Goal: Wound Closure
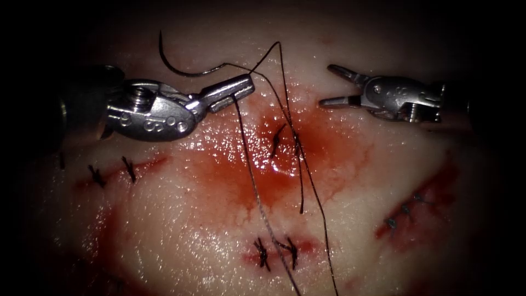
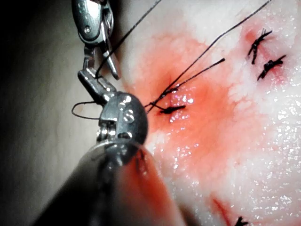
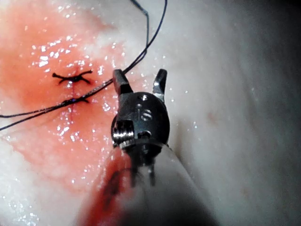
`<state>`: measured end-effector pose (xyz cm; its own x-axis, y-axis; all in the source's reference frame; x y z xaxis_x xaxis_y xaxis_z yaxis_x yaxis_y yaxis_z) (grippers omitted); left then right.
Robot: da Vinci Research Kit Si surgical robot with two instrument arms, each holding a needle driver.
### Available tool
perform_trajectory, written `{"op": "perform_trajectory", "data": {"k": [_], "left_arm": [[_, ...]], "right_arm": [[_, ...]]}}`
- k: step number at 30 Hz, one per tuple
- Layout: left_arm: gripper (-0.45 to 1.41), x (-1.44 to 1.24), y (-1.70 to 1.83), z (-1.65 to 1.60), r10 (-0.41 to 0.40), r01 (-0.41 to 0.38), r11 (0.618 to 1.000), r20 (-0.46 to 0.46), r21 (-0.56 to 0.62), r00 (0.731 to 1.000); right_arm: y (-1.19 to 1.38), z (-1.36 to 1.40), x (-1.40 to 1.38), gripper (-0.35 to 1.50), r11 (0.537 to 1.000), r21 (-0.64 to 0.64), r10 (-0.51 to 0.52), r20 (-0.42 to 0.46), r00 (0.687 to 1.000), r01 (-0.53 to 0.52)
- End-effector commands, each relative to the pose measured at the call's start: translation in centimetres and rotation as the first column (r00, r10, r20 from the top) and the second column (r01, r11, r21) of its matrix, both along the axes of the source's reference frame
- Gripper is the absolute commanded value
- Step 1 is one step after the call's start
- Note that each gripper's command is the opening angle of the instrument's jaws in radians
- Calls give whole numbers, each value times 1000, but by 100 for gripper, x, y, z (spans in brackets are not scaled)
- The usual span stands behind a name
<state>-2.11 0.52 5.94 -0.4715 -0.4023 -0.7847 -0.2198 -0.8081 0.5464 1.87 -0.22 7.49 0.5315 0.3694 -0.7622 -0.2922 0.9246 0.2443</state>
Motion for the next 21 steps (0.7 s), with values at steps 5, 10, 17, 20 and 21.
{"op": "perform_trajectory", "data": {"k": [5,10,17,20,21], "left_arm": [[-45,20,-40,8,-24,24,1000,-28,18,999],[-45,28,-68,13,-21,23,999,-62,33,998],[-45,31,-105,15,-22,27,998,-82,59,996],[-45,31,-115,17,-19,24,998,-86,64,996],[-45,31,-117,17,-15,21,998,-86,64,996]], "right_arm": [[53,39,60,118,998,2,-57,-20,998,57],[68,50,97,121,994,15,-107,-18,994,108],[65,72,149,118,980,15,-199,-15,980,199],[55,84,165,118,967,13,-255,0,967,255],[53,87,169,118,962,18,-272,6,962,272]]}}
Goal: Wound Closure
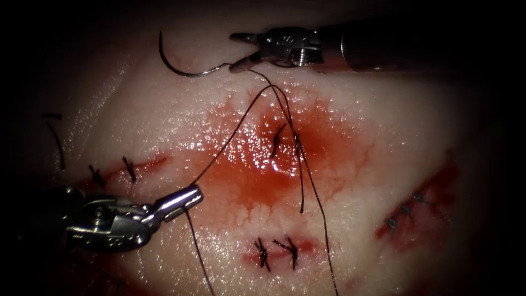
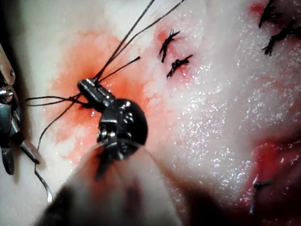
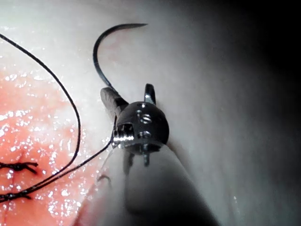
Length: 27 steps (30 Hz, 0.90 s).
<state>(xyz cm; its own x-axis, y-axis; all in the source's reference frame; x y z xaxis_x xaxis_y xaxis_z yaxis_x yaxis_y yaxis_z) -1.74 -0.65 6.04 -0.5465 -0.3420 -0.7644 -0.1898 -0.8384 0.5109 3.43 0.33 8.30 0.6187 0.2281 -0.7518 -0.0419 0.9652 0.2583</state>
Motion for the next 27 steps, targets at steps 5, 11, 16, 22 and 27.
{"op": "perform_trajectory", "data": {"k": [5,11,16,22,27], "left_arm": [[-45,-7,2,8,3,-3,1000,3,0,1000],[-45,-11,2,8,5,-5,1000,8,-1,1000],[-45,-11,0,6,6,-6,1000,8,-2,1000],[-45,-12,0,3,8,-8,1000,7,0,1000],[-45,-16,10,4,5,-5,1000,7,8,1000]], "right_arm": [[-6,10,28,113,998,15,-55,15,998,55],[-3,22,55,113,996,26,-83,50,995,82],[-11,34,70,78,991,37,-135,81,988,132],[-9,16,43,-35,982,54,-184,113,976,179],[26,-28,-16,-35,998,-28,-54,111,992,58]]}}
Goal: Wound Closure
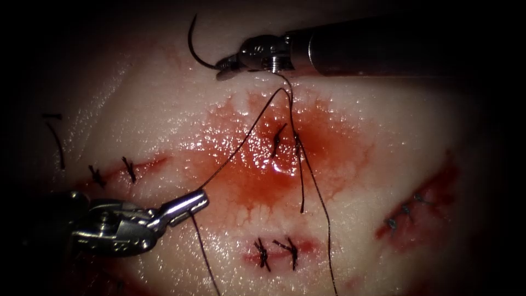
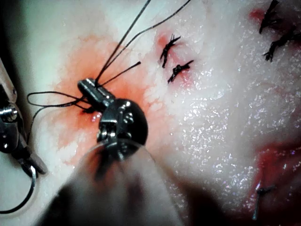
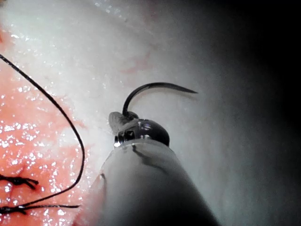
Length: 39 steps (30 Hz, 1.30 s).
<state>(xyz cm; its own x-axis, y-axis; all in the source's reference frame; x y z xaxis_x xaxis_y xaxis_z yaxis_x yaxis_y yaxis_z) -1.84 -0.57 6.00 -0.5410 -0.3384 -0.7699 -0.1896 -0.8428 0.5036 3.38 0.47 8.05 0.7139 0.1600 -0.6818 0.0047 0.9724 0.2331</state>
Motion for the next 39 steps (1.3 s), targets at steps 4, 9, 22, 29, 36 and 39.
{"op": "perform_trajectory", "data": {"k": [4,9,22,29,36,39], "left_arm": [[-45,-5,12,7,0,0,1000,3,12,1000],[-45,-1,36,6,1,-1,1000,-11,23,1000],[-45,-20,154,64,-26,27,999,-55,18,998],[-45,-31,200,110,-25,25,1000,-7,18,1000],[-45,-18,198,121,-36,32,997,51,76,998],[-45,-13,189,121,-52,36,990,110,138,993]], "right_arm": [[27,-36,-82,-35,996,-31,81,8,997,-81],[28,-62,-185,-35,989,-37,145,16,989,-144],[-29,-13,-392,-35,980,-34,198,177,964,-195],[-66,56,-418,104,969,-3,241,213,947,-246],[-42,22,-419,148,918,-122,395,199,897,-377],[-34,-11,-416,148,912,-157,403,184,896,-378]]}}
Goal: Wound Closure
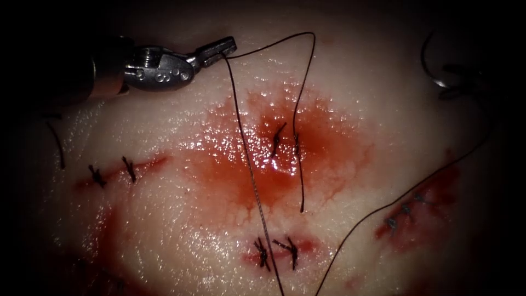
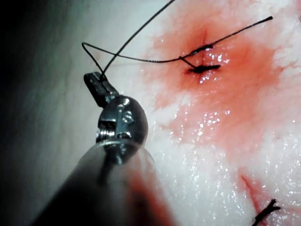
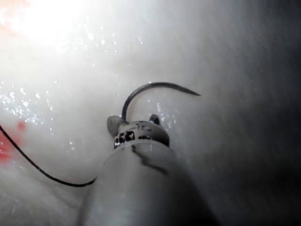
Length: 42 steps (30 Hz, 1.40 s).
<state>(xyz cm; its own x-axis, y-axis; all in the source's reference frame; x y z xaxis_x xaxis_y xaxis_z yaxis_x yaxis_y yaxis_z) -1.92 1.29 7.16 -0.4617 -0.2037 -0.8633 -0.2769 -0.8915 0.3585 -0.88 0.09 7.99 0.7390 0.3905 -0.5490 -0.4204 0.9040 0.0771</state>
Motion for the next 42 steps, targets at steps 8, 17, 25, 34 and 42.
{"op": "perform_trajectory", "data": {"k": [8,17,25,34,42], "left_arm": [[-45,-13,-34,3,-15,3,995,122,97,992],[-45,-22,-54,2,-40,-2,981,209,193,977],[-45,-34,-80,-13,-65,7,971,235,239,970],[-45,-43,-104,-14,-81,10,960,245,280,966],[-45,-43,-105,12,-69,2,956,217,294,974]], "right_arm": [[-22,-104,77,135,999,-3,-49,-165,985,49],[-62,-85,147,-27,992,121,9,-351,936,36],[-77,-44,223,-8,993,112,32,-487,873,26],[-57,-30,274,-35,999,37,49,-656,753,-33],[-50,-28,294,-35,991,133,111,-804,584,-6]]}}
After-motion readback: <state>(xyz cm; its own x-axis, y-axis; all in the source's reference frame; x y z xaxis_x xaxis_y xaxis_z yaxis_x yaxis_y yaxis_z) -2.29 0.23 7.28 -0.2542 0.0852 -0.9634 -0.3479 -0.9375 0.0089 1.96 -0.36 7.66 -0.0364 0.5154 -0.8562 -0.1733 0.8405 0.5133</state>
